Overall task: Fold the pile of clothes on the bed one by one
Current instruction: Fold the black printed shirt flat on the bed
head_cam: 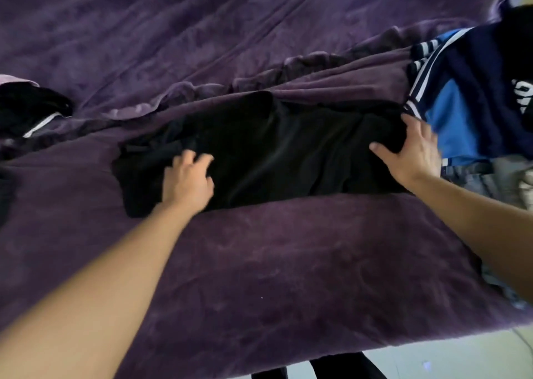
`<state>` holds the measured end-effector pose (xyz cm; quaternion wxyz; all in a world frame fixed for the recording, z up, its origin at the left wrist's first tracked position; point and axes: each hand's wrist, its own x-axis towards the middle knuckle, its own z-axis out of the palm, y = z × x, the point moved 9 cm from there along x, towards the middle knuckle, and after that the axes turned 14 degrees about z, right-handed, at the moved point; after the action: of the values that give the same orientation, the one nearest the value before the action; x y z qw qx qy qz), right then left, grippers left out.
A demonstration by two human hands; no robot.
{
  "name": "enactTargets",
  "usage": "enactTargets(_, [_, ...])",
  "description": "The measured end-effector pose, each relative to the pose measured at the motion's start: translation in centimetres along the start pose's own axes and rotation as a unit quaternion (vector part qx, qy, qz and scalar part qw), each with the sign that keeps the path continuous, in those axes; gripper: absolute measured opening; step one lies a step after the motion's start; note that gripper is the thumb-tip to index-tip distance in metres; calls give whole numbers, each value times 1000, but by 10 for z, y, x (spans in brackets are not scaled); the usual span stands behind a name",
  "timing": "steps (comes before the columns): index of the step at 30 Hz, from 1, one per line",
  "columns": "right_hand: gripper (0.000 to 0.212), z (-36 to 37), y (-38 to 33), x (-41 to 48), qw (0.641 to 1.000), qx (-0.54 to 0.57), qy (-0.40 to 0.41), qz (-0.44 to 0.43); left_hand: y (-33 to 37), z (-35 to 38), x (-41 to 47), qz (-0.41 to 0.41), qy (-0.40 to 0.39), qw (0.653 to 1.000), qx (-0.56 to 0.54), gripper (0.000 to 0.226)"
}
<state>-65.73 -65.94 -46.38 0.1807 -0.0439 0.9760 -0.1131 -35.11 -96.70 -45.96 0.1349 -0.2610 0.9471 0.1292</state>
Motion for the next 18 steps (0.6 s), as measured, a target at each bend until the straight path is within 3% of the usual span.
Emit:
enactTargets(3, [101, 15, 33, 9, 988, 111, -31, 108, 17, 57, -8, 7, -136, 990, -36, 56])
enactTargets(5, [102, 17, 33, 22, 977, 157, -28, 141, 18, 81, -14, -7, -185, 981, -56, 62])
enactTargets(7, [88, 19, 31, 32, 966, 189, -51, 167, 17, 88, -16, -12, -185, 981, -62, 62])
enactTargets(11, [43, 13, 21, 24, 919, 279, -183, 211, 11, 78, -33, -29, -168, 980, -99, 48])
enactTargets(13, [29, -6, -4, 13, 912, 306, -196, 193, 0, 65, -48, -58, -155, 979, -119, 42])
enactTargets(15, [25, -26, -42, -2, 926, 314, -155, 141, -13, 53, -64, -91, -144, 976, -138, 39])
enactTargets(18, [38, -17, -112, -40, 948, 273, -154, 51, -23, 42, -89, -122, -135, 970, -164, 35])
